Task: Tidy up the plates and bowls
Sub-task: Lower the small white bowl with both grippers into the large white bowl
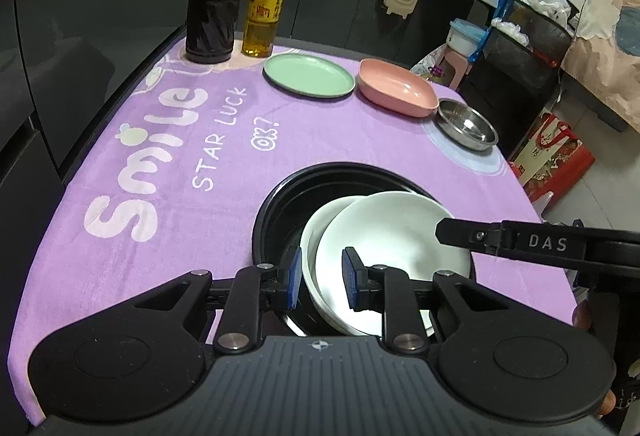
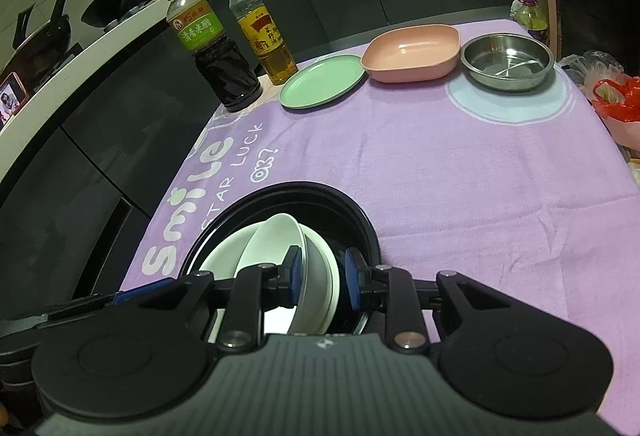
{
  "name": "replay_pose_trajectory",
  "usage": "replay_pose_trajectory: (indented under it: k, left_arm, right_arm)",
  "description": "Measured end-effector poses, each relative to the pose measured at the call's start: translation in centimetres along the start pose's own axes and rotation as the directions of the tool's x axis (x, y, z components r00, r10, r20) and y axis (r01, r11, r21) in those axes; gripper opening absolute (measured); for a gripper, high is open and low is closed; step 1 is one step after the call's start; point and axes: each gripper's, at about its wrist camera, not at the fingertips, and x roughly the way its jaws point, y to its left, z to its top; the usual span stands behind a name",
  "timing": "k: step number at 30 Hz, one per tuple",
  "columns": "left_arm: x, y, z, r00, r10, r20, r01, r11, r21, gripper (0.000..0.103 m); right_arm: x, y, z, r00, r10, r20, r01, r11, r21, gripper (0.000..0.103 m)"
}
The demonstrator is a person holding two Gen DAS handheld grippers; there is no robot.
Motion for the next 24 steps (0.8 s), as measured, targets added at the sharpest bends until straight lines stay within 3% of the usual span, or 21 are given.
replay_pose_trajectory:
  k: [8, 24]
  left_arm:
    - [1.0, 1.0, 0.3, 0.999, 0.028, -0.025, -0.029, 0.999, -0.031, 0.019]
    - [2.2, 2.1, 0.6, 0.999, -0.018, -0.05, 0.016, 0.999, -0.047, 0.019]
  right_arm:
    - [1.1, -0.6, 0.3, 0.999, 0.034, -0.039, -0.034, 0.999, 0.012, 0.024]
    - [2.6, -2.1, 1.0, 0.985, 0.144, -0.1, -0.138, 0.988, 0.064, 0.024]
